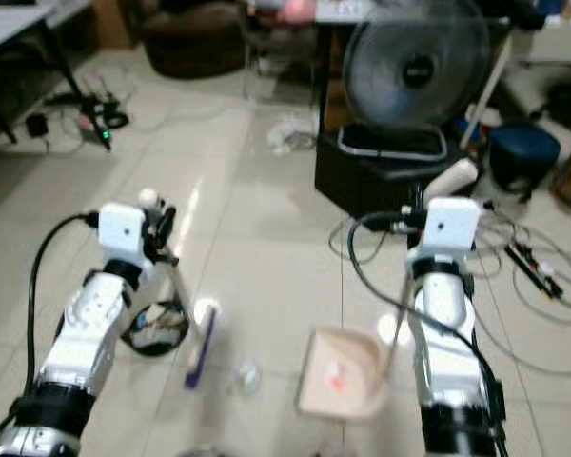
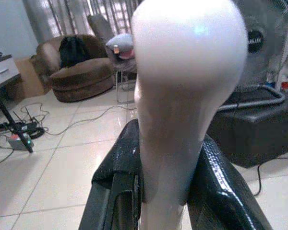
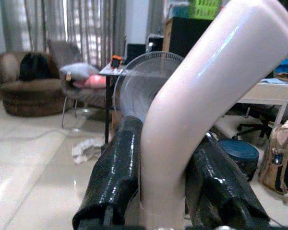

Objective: Sweep floor

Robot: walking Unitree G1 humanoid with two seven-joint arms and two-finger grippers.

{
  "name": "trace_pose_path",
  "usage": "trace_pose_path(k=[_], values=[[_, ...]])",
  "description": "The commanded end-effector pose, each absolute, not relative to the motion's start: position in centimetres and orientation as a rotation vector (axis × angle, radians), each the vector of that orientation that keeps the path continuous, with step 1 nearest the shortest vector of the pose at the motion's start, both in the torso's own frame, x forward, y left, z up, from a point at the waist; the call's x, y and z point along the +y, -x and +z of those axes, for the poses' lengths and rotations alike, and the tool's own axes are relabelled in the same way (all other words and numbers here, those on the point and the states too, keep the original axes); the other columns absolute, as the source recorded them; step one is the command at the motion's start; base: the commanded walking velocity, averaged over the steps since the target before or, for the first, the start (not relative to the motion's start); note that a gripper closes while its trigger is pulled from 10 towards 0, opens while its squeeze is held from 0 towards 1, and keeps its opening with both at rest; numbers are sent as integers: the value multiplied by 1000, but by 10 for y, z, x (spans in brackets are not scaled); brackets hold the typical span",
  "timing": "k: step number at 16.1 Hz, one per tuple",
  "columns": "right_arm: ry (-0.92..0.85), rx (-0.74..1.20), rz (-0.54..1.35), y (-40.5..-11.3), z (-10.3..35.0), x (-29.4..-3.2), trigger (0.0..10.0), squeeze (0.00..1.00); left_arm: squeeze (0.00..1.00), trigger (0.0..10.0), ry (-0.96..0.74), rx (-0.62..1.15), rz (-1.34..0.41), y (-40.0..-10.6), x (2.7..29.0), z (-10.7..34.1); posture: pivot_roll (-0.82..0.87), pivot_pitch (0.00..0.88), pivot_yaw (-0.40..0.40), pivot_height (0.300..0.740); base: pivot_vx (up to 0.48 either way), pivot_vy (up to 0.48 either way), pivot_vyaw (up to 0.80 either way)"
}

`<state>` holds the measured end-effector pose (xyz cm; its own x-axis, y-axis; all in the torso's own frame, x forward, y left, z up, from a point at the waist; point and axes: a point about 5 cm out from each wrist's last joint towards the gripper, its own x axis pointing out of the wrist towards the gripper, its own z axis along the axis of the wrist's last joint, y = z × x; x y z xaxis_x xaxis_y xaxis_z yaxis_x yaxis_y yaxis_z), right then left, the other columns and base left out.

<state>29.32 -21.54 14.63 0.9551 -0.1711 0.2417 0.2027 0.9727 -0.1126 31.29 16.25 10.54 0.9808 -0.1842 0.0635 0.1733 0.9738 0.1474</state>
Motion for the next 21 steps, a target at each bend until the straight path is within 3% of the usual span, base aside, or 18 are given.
trace_pose_path(k=[1,10,13,17,21], values=[[166,-269,-185,-296,150,-219,10000,0,0,10000,-153,-88,-174,-312,162,106,-14,90,51,740,0,0,0],[233,-316,-137,-317,139,-214,10000,0,0,10000,-151,-104,-225,-309,153,94,28,213,51,740,0,0,0],[244,-347,-111,-326,139,-207,10000,0,0,10000,-179,-136,-253,-314,149,101,66,301,83,740,0,0,0],[280,-378,-69,-326,134,-194,10000,0,0,10000,-210,-165,-236,-316,155,108,92,309,90,740,0,0,0],[243,-409,-88,-331,129,-178,10000,0,0,10000,-170,-198,-303,-320,131,114,143,333,106,740,0,0,0]])
